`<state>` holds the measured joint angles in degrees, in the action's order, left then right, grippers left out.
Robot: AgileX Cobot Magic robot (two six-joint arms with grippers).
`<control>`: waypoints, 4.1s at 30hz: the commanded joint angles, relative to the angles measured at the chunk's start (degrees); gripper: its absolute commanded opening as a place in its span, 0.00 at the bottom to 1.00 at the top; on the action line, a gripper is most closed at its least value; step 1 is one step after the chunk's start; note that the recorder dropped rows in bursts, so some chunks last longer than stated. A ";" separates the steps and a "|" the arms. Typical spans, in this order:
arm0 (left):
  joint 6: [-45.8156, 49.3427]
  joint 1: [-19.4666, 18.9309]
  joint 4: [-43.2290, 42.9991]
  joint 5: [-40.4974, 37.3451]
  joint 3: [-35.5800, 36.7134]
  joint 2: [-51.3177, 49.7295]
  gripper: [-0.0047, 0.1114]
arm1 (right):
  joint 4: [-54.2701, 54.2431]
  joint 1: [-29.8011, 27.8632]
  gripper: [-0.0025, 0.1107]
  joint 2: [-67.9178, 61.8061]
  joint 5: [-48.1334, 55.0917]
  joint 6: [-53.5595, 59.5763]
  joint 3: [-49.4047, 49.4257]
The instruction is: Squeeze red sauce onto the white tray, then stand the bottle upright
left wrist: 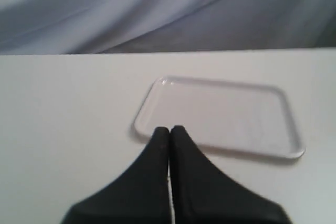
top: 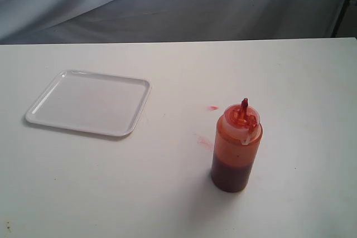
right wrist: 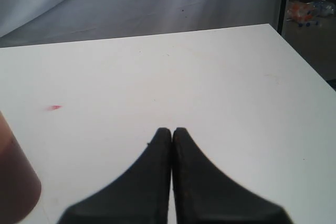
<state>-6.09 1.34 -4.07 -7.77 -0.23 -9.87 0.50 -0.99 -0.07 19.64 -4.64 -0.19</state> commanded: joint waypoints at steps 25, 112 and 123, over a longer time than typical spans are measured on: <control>-19.87 0.30 -8.30 46.31 -13.95 -13.95 0.04 | -0.13 -0.09 0.02 0.07 -0.31 -0.14 0.19; -18.85 22.27 -61.19 62.91 -47.94 -110.70 0.94 | -0.13 -0.09 0.02 0.07 -0.31 -0.14 0.19; -18.06 22.27 -61.47 63.02 -49.48 -110.84 0.94 | -0.13 -0.09 0.02 0.07 -0.31 -0.14 0.19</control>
<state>-24.36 23.31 -64.92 54.55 -49.37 -120.54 0.50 -0.99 -0.07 19.64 -4.64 -0.19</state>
